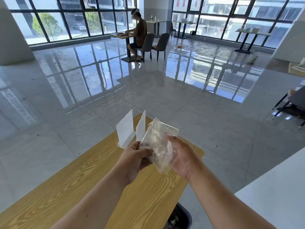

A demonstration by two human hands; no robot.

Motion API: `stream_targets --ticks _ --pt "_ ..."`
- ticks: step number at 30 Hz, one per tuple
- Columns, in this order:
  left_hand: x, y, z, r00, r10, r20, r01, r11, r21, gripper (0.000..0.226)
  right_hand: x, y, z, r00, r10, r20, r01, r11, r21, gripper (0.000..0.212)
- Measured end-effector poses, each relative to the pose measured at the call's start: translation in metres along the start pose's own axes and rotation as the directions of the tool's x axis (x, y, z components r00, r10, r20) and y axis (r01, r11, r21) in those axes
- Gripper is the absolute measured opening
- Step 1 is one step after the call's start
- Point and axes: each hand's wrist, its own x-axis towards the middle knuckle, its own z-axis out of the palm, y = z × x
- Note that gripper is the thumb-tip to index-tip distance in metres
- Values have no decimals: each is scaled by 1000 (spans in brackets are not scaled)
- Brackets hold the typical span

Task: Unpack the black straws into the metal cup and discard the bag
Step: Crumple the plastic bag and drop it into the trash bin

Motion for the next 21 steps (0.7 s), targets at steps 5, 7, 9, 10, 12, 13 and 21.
stream_targets --ticks 5,7,9,10,12,13,21 --pt "15 -40 4 997 -75 -16 76 994 73 31 3 17 -18 987 13 -162 -38 987 -154 43" --pt "22 -56 3 996 -84 -27 87 982 169 23 5 27 -30 969 -5 -246 -63 962 -267 34" --pt "29 -73 3 996 -82 -41 90 959 269 18 8 38 -44 953 -39 -300 -94 905 -415 24" --pt "31 -81 4 996 -78 -45 88 946 310 17 9 44 -51 948 -58 -312 -108 866 -488 19" --pt "37 -97 6 996 -68 -49 82 919 385 17 10 56 -65 947 -74 -312 -130 801 -584 25" --pt "41 -105 9 997 -62 -48 76 904 421 19 10 62 -72 948 -64 -312 -145 785 -603 31" --pt "69 -158 24 999 -20 33 -8 719 695 11 13 98 -112 946 -11 -323 -181 810 -558 30"
